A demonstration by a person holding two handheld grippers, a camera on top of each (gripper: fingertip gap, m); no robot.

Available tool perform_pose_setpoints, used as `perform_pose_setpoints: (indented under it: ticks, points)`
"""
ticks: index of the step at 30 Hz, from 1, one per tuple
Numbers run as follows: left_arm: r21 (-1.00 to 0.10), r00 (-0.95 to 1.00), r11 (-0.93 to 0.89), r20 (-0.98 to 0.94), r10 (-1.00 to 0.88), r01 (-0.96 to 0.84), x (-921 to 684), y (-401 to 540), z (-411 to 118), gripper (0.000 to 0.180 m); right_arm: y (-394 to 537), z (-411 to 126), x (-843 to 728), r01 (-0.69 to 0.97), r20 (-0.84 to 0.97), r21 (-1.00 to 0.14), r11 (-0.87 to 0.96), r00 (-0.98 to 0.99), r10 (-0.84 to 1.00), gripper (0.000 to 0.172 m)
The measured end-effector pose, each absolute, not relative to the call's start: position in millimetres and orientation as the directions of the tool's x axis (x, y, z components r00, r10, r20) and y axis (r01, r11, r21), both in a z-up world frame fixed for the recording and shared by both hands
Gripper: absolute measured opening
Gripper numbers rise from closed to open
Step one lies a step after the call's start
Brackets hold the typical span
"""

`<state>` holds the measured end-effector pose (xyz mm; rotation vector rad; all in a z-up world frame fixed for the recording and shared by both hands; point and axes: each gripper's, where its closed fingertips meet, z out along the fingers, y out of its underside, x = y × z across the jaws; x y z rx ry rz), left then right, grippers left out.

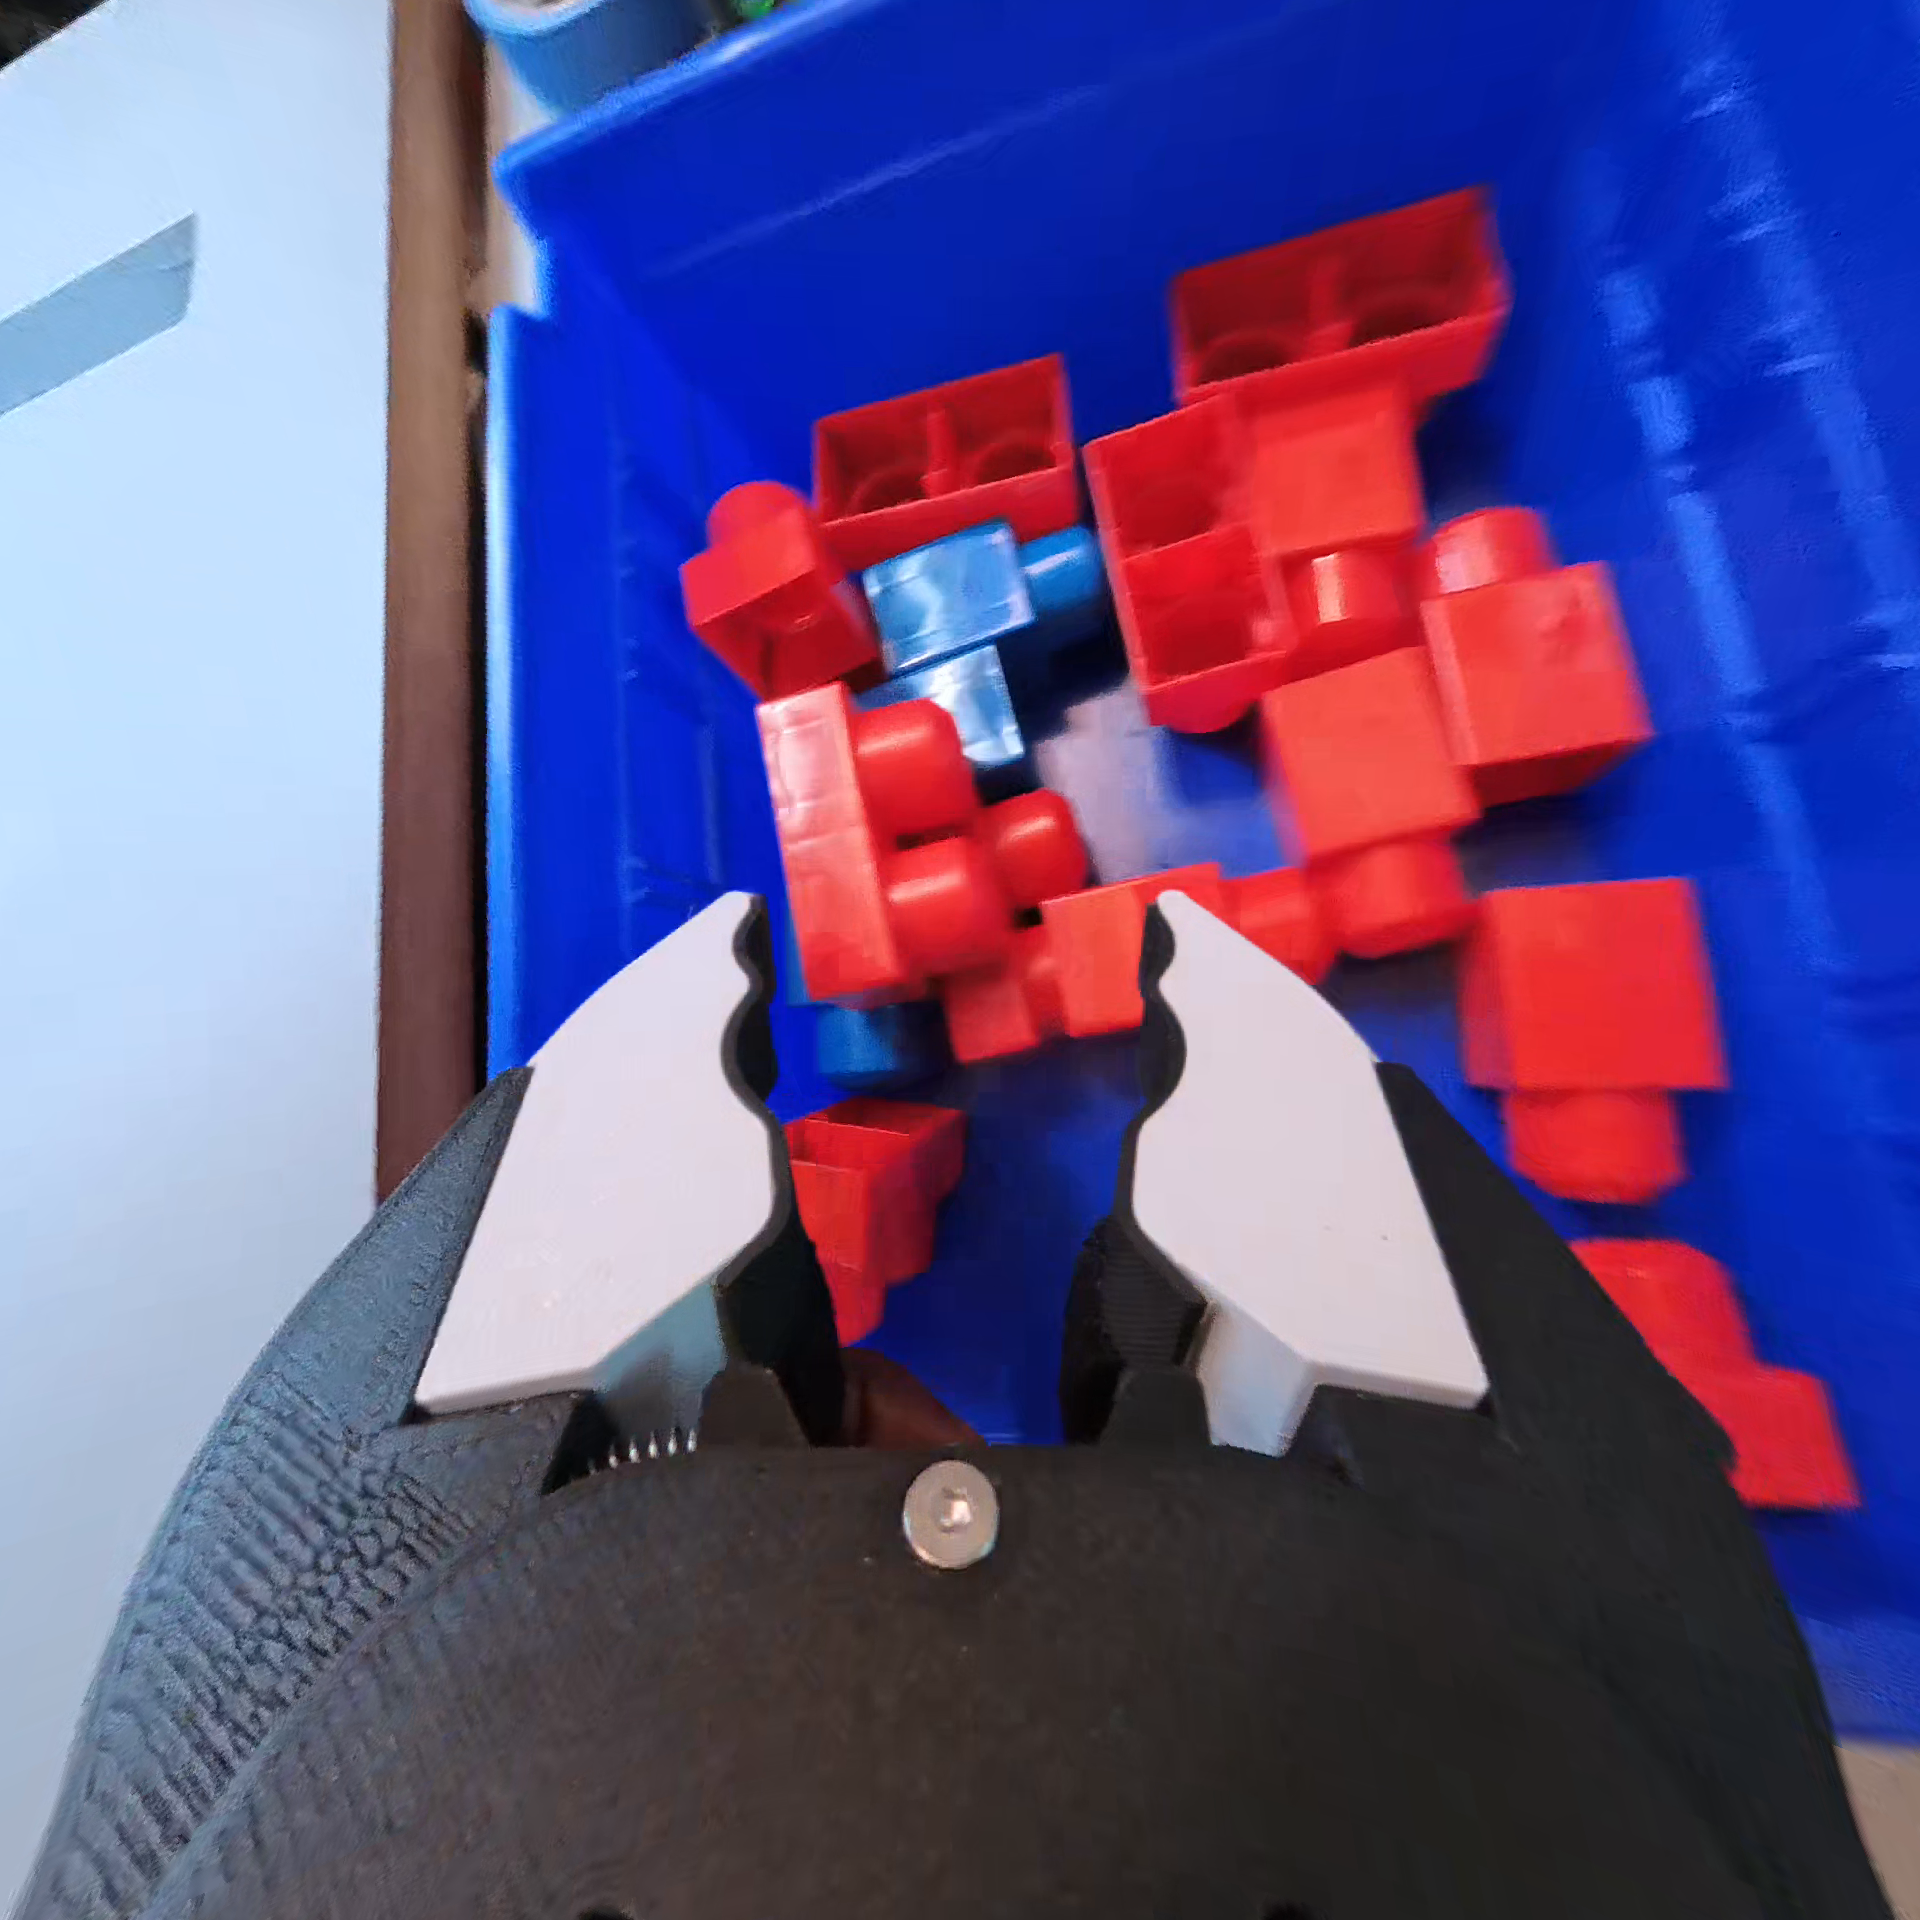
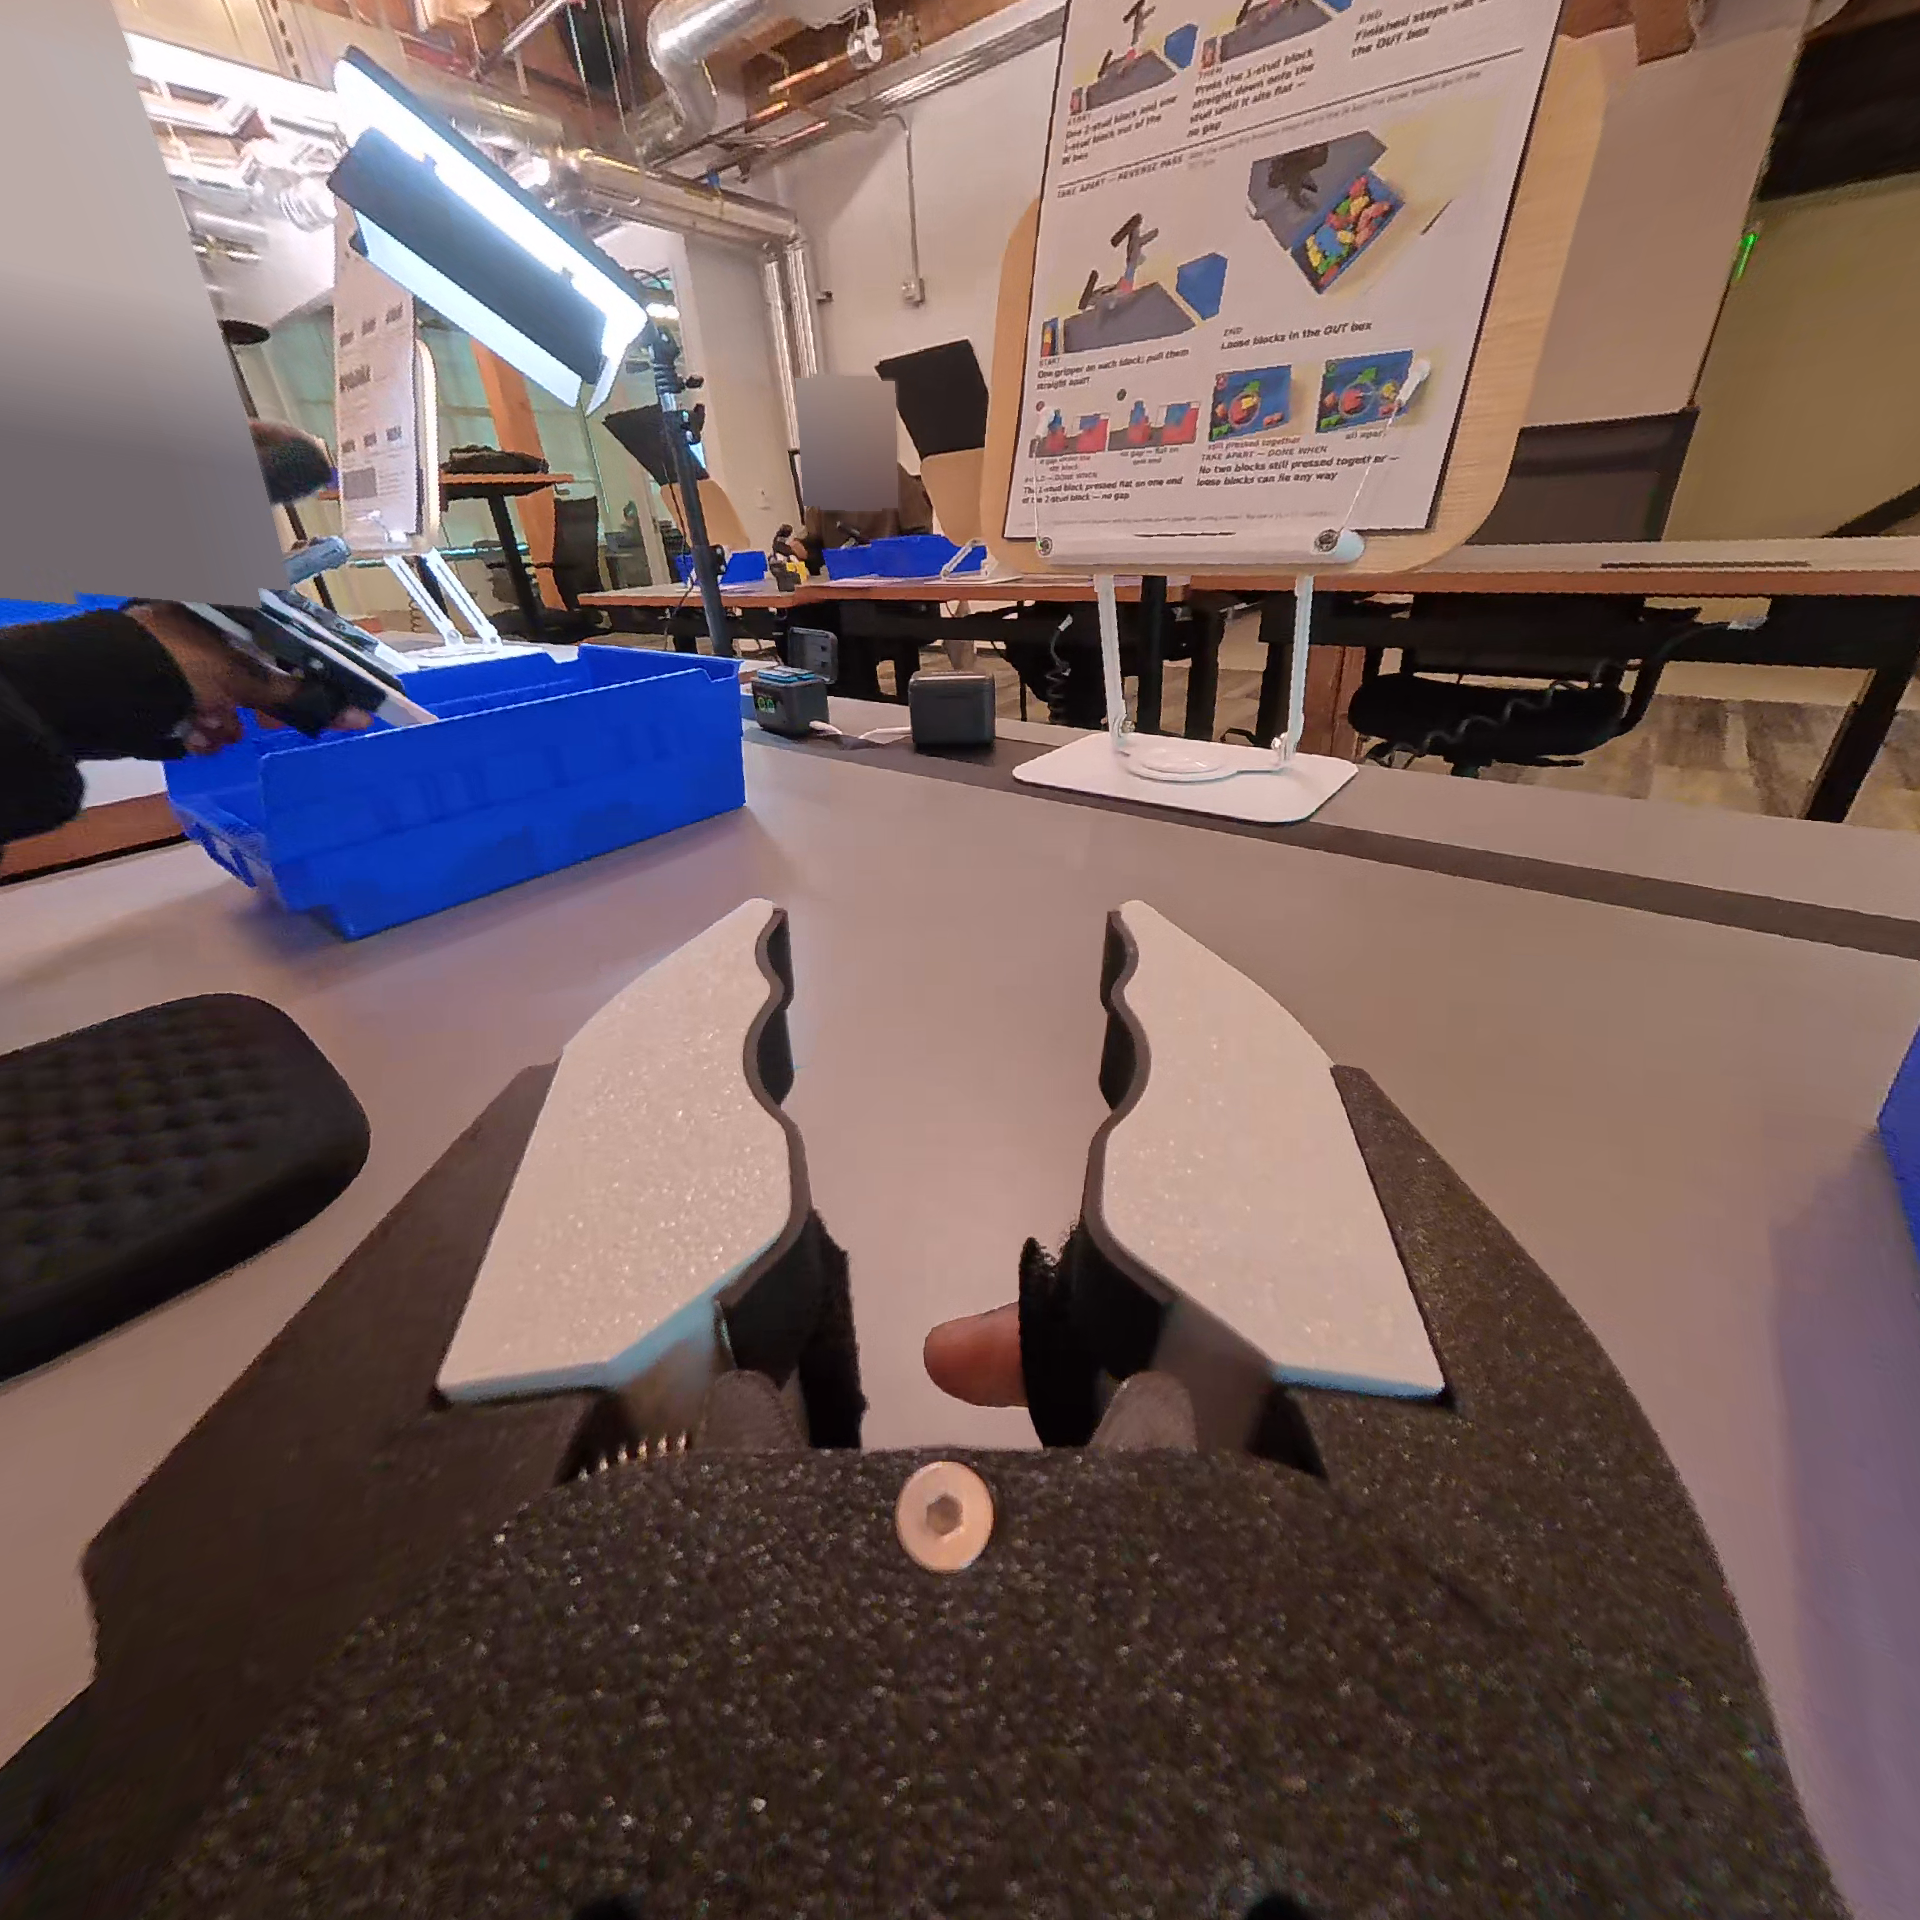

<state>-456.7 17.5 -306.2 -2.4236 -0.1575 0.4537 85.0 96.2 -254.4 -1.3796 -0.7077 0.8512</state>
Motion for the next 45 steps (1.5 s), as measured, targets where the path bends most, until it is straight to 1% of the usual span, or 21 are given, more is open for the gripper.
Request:
perform_pose_setpoints:
  ticks: [2, 5, 6, 7, 10, 13, 15, 17, 19, 21, 23, 26, 30, 34, 37, 42, 45]
  points:
    - [-0.606, 0.917, -0.796, -0.31, 0.251, 0.013, -468.6, 17.6, -314.7, 0.068, 95.6, -254.1, 84.9, -0.098, -0.052, -0.995, 0.0, 0.531, 0.846, 0.056]
    - [-0.581, 0.924, -0.814, -0.298, 0.242, 0.026, -472.5, 20.7, -327.3, 0.067, 95.3, -254.5, 84.4, -0.094, -0.049, -0.996, 0.001, 0.529, 0.847, 0.056]
    - [-0.566, 0.924, -0.824, -0.301, 0.237, 0.026, -474.7, 20.4, -331.6, 0.06, 95.3, -254.5, 84.4, -0.094, -0.05, -0.996, 0.0, 0.529, 0.847, 0.056]
    - [-0.572, 0.924, -0.82, -0.301, 0.238, 0.025, -476.8, 21.6, -332.5, 0.048, 95.3, -254.6, 84.4, -0.095, -0.051, -0.995, -0.001, 0.529, 0.847, 0.056]
    - [-0.607, 0.93, -0.795, -0.291, 0.224, 0.001, -476.4, 23.9, -328.3, 0.047, 95.5, -254.1, 85.1, -0.101, -0.056, -0.995, -0.002, 0.529, 0.847, 0.056]
    - [-0.716, 0.953, -0.696, -0.24, 0.185, -0.045, -456.8, 30.5, -305.8, 0.046, 94.8, -254.4, 84.3, -0.099, -0.054, -0.995, -0.003, 0.522, 0.851, 0.055]
    - [-0.808, 0.982, -0.588, -0.144, 0.122, -0.045, -428.7, 35.8, -280.6, 0.046, 93.7, -254.9, 83.0, -0.092, -0.047, -0.996, 0.0, 0.517, 0.855, 0.055]
    - [-0.882, 1.0, -0.472, -0.009, -0.004, -0.01, -388.1, 38.7, -251.4, 0.046, 91.5, -254.9, 81.2, -0.084, -0.034, -0.996, 0.01, 0.507, 0.861, 0.055]
    - [-0.923, 0.974, -0.384, 0.121, -0.193, 0.038, -337.6, 36.4, -223.7, 0.046, 88.5, -254.5, 79.1, -0.077, -0.015, -0.997, 0.027, 0.496, 0.868, 0.054]
    - [-0.935, 0.908, -0.347, 0.203, -0.365, 0.07, -289.0, 29.0, -204.4, 0.046, 86.2, -254.8, 77.2, -0.065, 0.003, -0.997, 0.04, 0.488, 0.873, 0.054]
    - [-0.932, 0.828, -0.354, 0.256, -0.5, 0.075, -245.2, 20.0, -196.7, 0.046, 83.0, -255.3, 74.7, -0.052, 0.024, -0.997, 0.055, 0.475, 0.88, 0.054]
    - [-0.908, 0.687, -0.413, 0.342, -0.641, 0.067, -186.7, 7.0, -201.5, 0.046, 76.4, -255.3, 69.8, -0.034, 0.061, -0.996, 0.085, 0.443, 0.895, 0.054]
    - [-0.842, 0.458, -0.539, 0.482, -0.747, 0.007, -119.7, -12.1, -222.7, 0.046, 57.4, -255.8, 56.3, -0.011, 0.129, -0.99, 0.139, 0.318, 0.939, 0.057]
    - [-0.776, 0.27, -0.612, 0.564, -0.781, -0.149, -69.1, -32.0, -248.3, 0.046, 23.2, -256.2, 40.2, -0.023, 0.192, -0.981, 0.195, 0.101, 0.976, 0.06]
    - [-0.736, 0.162, -0.63, 0.61, -0.776, -0.246, -42.7, -43.8, -256.4, 0.046, -8.6, -255.2, 29.4, -0.042, 0.253, -0.967, 0.251, -0.066, 0.965, 0.061]
    - [-0.688, 0.051, -0.617, 0.651, -0.757, -0.382, -15.2, -59.8, -264.2, 0.046, -34.3, -256.3, 12.2, -0.047, 0.355, -0.935, 0.352, -0.163, 0.921, 0.063]
    - [-0.677, 0.003, -0.605, 0.666, -0.746, -0.419, -5.4, -66.7, -264.8, 0.046, -44.7, -259.0, 5.3, -0.052, 0.41, -0.911, 0.408, -0.2, 0.89, 0.059]
